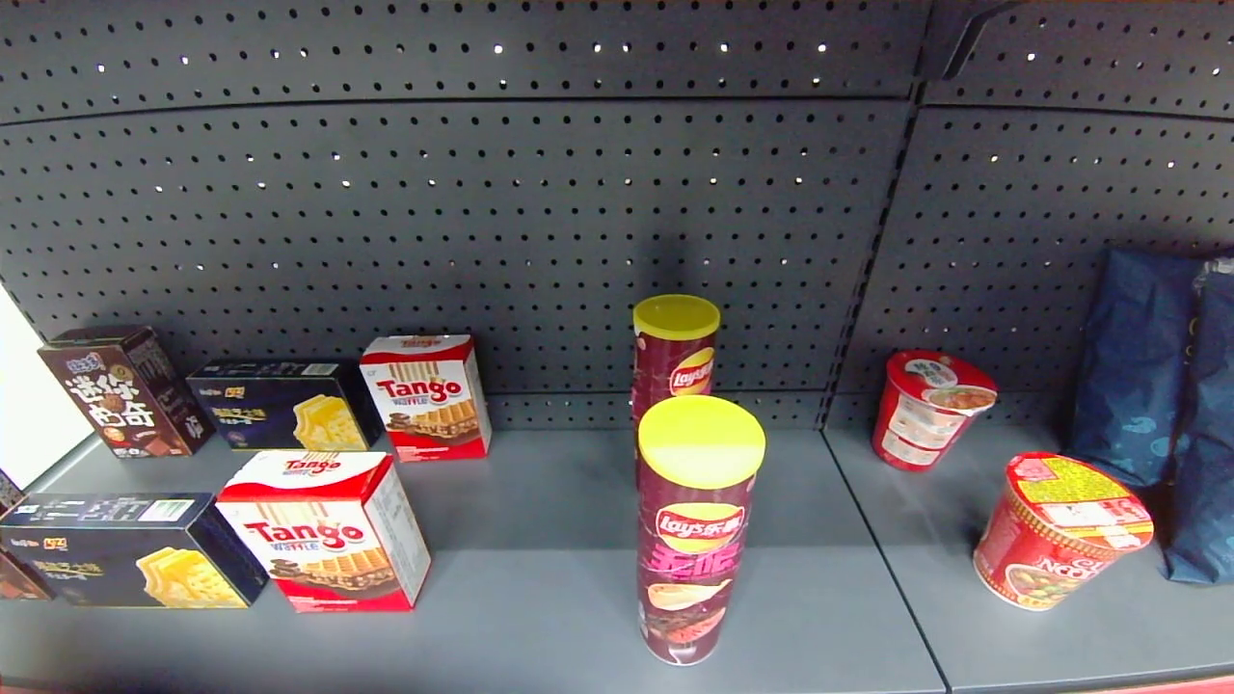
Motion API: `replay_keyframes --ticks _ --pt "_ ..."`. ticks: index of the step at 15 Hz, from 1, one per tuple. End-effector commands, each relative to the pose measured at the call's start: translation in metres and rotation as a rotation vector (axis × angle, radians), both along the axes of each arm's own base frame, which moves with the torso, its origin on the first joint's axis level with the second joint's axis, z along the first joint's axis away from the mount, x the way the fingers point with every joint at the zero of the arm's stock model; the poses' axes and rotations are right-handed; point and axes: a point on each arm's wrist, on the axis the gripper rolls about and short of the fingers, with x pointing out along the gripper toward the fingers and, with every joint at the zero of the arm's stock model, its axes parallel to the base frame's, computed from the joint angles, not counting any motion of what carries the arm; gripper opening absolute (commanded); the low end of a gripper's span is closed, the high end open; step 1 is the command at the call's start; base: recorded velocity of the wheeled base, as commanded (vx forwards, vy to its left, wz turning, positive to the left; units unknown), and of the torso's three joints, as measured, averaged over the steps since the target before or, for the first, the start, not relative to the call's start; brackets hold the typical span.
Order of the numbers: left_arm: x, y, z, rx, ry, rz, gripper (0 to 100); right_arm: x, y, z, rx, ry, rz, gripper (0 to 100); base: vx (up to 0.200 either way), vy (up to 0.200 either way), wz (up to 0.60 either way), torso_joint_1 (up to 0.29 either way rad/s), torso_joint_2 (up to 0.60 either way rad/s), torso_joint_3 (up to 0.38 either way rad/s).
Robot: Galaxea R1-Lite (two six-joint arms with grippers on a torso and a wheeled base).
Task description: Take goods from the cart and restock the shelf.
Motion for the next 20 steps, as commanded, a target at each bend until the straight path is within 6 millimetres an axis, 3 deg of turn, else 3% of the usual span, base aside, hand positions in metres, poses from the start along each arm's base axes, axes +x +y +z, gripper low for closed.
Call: replay_keyframes --ticks 1,20 --pt "0.0004 0.0 0.0001 0.003 0.005 -0.002 100 0.0004 0.0 0.0002 0.001 0.003 0.002 100 0.0 0.0 0.0 0.0 0.0 0.0" --pt "0.0018 0.0002 -0.0029 -0.041 -0.011 0.0 100 0.0004 0.0008 0.0 0.027 0.002 0.036 100 -0.011 0.0 0.03 0.0 0.0 0.0"
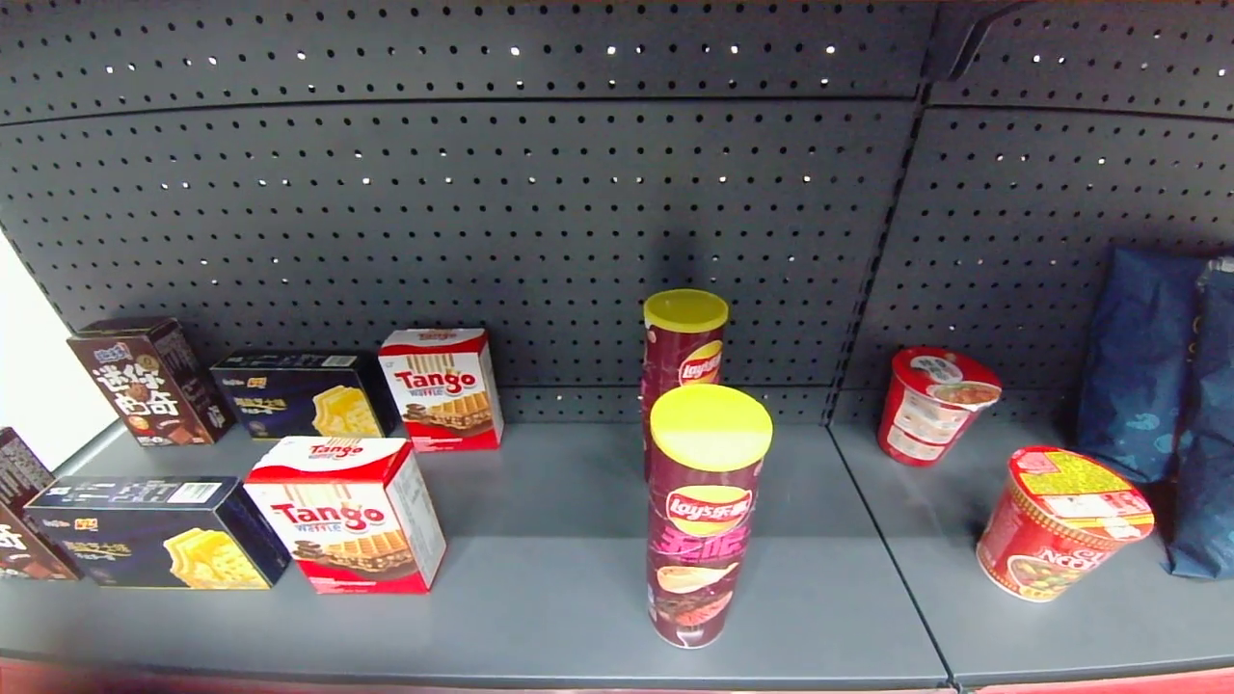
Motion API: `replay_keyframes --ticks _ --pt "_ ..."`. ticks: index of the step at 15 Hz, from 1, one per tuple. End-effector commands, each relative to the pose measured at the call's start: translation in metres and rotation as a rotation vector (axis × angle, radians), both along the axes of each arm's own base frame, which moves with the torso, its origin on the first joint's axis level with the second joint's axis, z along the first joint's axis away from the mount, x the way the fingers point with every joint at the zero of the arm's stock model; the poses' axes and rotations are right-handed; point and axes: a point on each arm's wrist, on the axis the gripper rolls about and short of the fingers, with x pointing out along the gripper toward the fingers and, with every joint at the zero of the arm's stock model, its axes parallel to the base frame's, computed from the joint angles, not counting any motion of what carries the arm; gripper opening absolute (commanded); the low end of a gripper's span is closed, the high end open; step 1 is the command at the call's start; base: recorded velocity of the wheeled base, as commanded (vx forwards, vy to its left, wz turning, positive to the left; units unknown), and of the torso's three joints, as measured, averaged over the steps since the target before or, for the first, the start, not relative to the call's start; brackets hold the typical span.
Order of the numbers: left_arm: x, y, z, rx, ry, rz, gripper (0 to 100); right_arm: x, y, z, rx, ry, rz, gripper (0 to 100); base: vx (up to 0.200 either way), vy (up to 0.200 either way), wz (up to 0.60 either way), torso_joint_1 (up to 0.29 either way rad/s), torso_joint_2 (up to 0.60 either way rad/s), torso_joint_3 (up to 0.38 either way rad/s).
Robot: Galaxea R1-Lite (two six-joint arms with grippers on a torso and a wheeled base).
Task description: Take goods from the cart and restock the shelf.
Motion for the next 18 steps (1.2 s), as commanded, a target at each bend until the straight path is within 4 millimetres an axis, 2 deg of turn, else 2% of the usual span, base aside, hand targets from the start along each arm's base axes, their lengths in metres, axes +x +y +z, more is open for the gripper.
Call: replay_keyframes --ticks 1,16,18 --pt "0.0003 0.0001 0.0001 -0.001 0.004 0.001 100 0.0004 0.0 0.0001 0.001 0.005 -0.001 100 0.0 0.0 0.0 0.0 0.0 0.0" --pt "0.0004 0.0001 -0.0003 -0.002 0.005 0.003 100 0.0003 0.0005 0.0005 0.002 0.003 0.022 100 0.0 0.0 0.0 0.0 0.0 0.0" --pt "0.0004 0.0001 -0.0003 -0.004 0.005 0.001 100 0.0003 0.0005 0.0004 0.002 0.005 0.022 100 0.0 -0.1 0.0 0.001 0.01 -0.001"
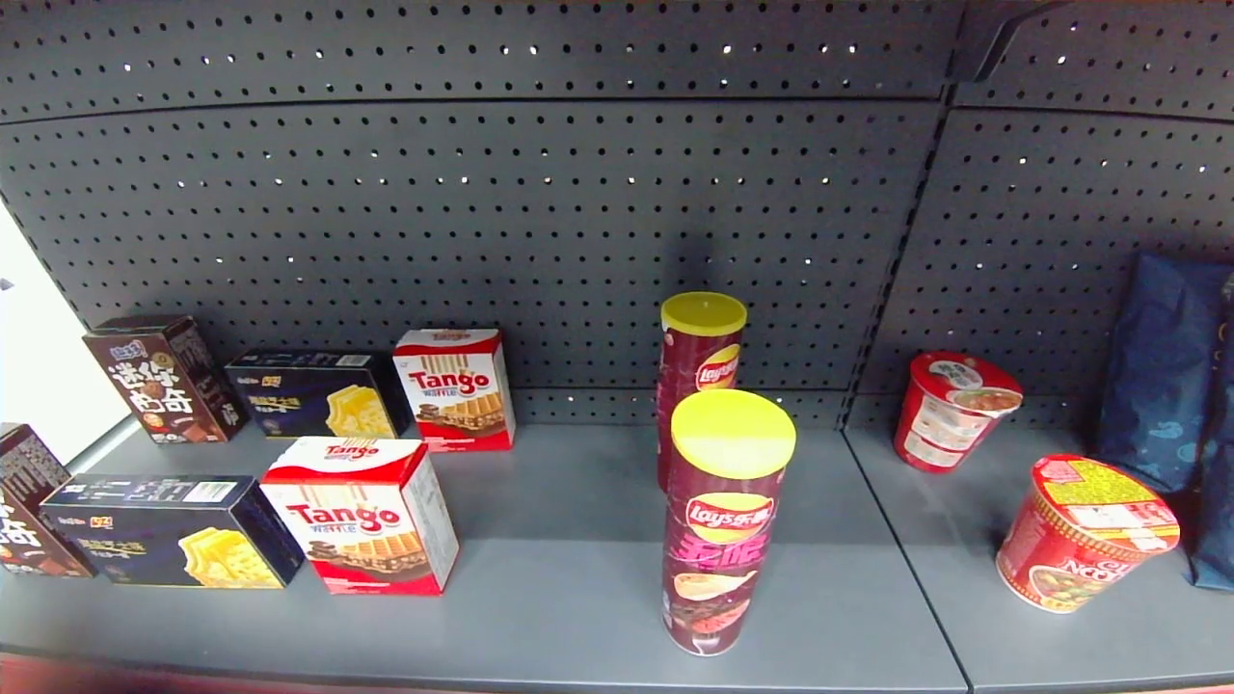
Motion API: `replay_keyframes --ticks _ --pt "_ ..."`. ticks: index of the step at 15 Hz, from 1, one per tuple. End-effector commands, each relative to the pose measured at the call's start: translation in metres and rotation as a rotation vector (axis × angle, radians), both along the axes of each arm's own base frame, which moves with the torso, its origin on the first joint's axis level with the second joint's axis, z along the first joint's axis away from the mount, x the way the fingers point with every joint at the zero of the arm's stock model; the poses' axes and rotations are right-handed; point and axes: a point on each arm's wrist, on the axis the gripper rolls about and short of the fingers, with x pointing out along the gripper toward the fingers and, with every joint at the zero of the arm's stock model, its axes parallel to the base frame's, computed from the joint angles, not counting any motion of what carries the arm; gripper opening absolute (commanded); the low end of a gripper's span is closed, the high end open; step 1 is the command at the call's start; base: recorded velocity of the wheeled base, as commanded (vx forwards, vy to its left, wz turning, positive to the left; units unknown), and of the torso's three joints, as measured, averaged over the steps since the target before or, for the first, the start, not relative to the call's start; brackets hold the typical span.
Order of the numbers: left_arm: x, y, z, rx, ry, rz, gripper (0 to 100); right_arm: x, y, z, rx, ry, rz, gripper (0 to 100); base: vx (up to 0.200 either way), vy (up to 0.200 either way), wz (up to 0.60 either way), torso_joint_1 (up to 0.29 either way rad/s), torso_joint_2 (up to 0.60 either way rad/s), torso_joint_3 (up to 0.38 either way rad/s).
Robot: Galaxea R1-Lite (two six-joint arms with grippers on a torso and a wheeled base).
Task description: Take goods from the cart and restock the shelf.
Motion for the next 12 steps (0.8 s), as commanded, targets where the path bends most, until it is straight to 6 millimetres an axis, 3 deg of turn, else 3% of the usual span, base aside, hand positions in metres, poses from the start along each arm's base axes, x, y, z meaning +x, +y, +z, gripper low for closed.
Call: replay_keyframes --ticks 1,12 --pt "0.0002 0.0 0.0 0.0 0.003 0.0 100 0.0004 0.0 -0.0002 -0.001 0.003 -0.001 100 0.0 0.0 0.0 0.0 0.0 0.0" --pt "0.0002 0.0 0.0 0.0 0.003 0.0 100 0.0003 0.0 0.0002 -0.002 0.002 0.001 100 0.0 -0.018 0.0 0.0 0.0 0.001"
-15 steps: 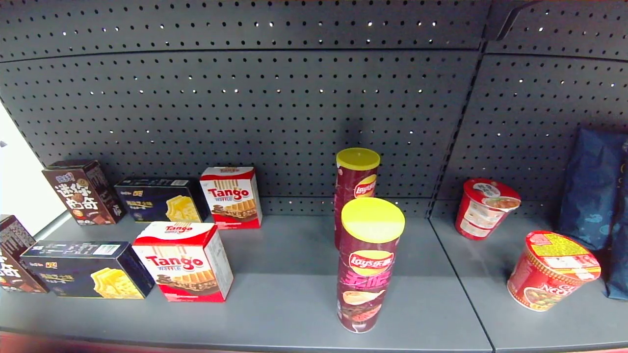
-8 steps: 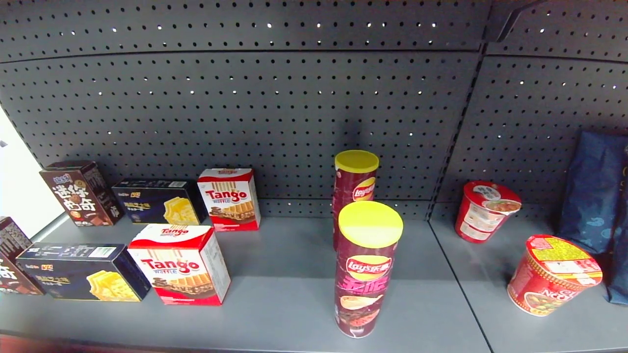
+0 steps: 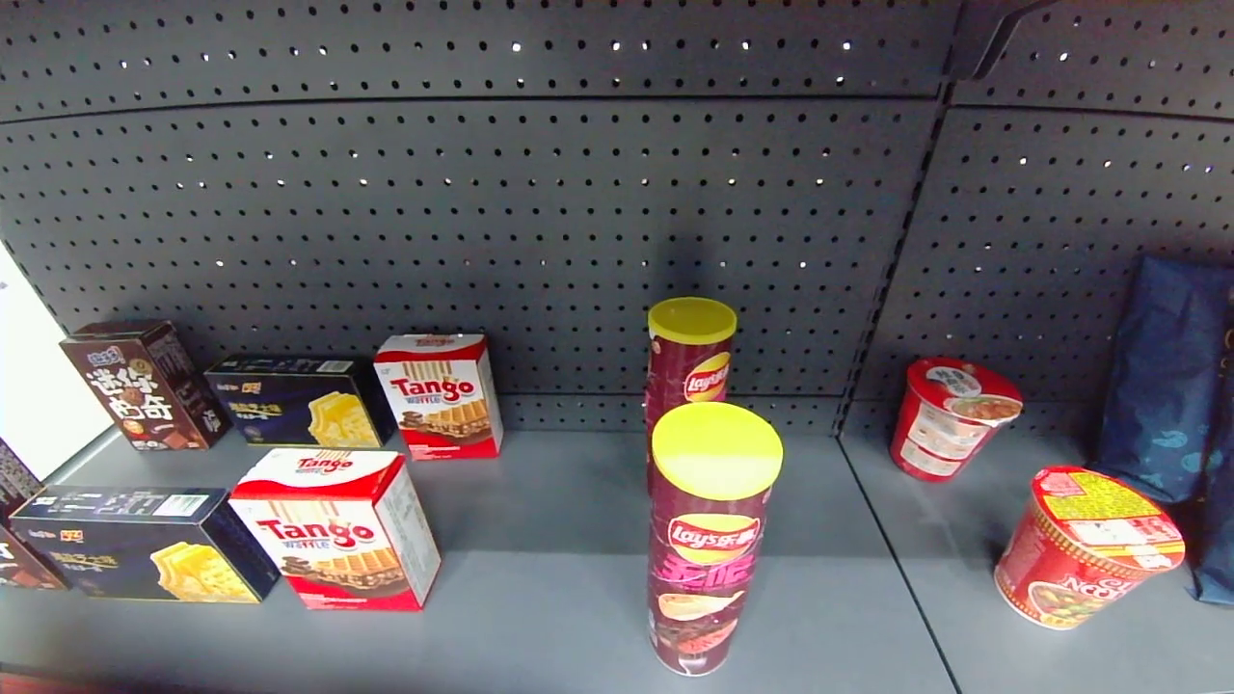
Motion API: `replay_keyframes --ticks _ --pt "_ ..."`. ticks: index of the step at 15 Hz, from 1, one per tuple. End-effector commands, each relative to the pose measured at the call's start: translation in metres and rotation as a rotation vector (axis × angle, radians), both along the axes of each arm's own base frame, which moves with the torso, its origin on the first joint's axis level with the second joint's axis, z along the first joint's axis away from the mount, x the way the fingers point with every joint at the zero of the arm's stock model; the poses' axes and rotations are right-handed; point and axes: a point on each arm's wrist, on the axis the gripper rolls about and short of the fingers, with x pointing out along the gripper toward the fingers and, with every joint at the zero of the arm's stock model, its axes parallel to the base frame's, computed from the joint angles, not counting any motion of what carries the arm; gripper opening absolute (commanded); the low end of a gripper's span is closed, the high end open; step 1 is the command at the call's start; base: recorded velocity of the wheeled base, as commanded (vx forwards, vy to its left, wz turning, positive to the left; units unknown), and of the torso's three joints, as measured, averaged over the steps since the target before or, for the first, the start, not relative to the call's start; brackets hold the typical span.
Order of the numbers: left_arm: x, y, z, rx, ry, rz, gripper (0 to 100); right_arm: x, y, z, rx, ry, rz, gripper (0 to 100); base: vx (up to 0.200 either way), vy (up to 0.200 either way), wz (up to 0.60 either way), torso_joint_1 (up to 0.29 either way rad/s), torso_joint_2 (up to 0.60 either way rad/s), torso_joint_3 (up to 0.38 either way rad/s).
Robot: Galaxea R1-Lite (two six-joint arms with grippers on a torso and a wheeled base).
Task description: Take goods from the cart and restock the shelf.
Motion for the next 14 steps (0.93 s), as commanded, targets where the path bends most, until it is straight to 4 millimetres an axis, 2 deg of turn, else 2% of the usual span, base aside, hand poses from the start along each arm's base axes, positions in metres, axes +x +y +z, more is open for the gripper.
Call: replay_keyframes --ticks 1,8,10,14 --pt "0.0001 0.0 0.0001 0.0 0.001 0.001 100 0.0002 0.0 -0.0004 -0.001 0.005 0.0 100 0.0 0.0 0.0 0.0 0.0 0.0" --pt "0.0001 0.0 0.0001 0.0 0.001 0.001 100 0.0001 0.0007 0.0 0.002 0.003 0.033 100 0.0 0.0 0.0 0.0 0.0 0.0" --pt "0.0001 0.0 0.0002 0.0 0.0 0.001 100 0.0001 0.0007 0.0 0.002 0.003 0.033 100 -0.2 0.0 0.0 -0.002 0.0 -0.002" --pt "0.0001 0.0 0.0001 0.0 0.001 0.001 100 0.0001 0.0007 0.0 0.004 0.003 0.033 100 0.0 0.0 0.0 0.0 0.0 0.0"
